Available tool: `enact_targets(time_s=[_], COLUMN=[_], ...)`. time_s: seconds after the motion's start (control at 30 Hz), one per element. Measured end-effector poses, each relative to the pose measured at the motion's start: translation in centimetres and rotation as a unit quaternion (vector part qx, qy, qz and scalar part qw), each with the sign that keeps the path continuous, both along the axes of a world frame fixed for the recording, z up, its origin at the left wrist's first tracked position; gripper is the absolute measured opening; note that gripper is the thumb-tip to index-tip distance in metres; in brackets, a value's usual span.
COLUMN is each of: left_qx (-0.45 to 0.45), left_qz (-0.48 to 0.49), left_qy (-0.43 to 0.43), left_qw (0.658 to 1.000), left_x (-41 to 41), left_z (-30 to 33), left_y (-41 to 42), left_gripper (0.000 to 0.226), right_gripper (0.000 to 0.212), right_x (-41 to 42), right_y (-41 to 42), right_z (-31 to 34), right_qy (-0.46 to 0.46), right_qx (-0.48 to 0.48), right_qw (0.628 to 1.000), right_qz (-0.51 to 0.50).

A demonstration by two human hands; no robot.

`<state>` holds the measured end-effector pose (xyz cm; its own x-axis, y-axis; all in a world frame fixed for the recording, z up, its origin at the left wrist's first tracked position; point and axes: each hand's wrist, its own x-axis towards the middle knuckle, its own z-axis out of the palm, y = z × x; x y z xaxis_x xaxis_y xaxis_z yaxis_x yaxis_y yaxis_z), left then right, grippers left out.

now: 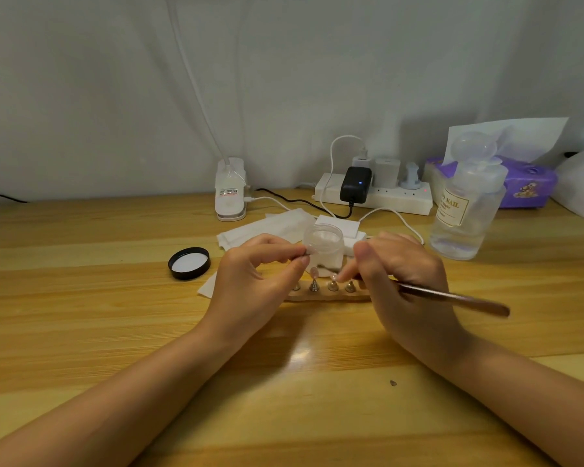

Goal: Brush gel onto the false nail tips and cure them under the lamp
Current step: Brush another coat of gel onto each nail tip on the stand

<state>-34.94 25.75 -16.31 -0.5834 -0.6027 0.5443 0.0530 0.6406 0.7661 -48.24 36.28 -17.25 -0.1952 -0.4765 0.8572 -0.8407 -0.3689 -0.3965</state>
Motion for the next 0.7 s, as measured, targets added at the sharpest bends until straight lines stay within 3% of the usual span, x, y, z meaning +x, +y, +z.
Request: enact_targets(time_s=[0.1,0.27,0.33,0.43,0.7], left_qx=[0.003,0.012,0.014,0.007,-0.002], left_qz=[-0.001,-0.006,-0.006,-0.004,0.003], left_qy=[0.001,-0.002,-0.002,-0.007,-0.013], left_qw=[1.0,1.0,1.0,1.0,1.0], left_x=[0.07,0.06,0.07,0.06,-0.01], left_z=[0.04,0.16,0.14,0.12,0.07], left_y=[0.0,0.04,0.03,0.02,-0.01], left_gripper=[0.021,0.021,0.02,0.019,0.017], right_gripper=[0.05,0.016,0.012,0.017,0.046], right_x=[0.02,0.28,0.44,0.45,0.37], right_y=[0.35,0.4,0.29,0.14,0.02], right_z=[-0.06,0.32,0.53,0.52,0.35], right_qy=[-0.056,-0.109,-0.082,-0.012,0.005], right_qx=[-0.008,0.044,0.056,0.062,0.048], right_qw=[0.998,0.992,0.994,0.998,0.999], right_qz=[0.018,0.041,0.034,0.026,0.015])
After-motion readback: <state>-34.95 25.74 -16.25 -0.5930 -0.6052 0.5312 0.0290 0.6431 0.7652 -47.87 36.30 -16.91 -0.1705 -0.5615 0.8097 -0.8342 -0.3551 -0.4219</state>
